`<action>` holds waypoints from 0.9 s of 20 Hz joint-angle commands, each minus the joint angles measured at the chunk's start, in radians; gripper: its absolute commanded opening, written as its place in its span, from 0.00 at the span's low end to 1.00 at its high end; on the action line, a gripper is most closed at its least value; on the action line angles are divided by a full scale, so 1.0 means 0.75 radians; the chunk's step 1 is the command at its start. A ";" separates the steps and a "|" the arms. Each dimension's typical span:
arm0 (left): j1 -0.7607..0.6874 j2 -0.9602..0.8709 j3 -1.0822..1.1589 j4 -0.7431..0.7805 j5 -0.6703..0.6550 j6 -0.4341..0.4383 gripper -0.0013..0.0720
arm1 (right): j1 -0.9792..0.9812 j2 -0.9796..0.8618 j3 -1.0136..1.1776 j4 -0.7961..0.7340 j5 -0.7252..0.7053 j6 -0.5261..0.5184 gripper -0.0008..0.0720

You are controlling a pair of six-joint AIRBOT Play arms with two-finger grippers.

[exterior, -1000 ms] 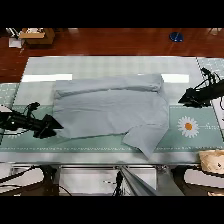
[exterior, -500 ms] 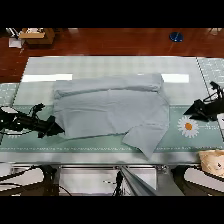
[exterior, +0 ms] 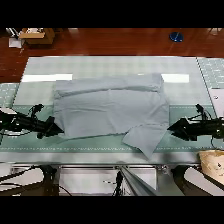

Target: Fold the shirts.

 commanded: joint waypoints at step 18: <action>-0.080 0.075 0.552 -0.385 0.119 0.075 0.05 | 0.563 -0.001 0.592 0.330 -0.667 0.087 0.05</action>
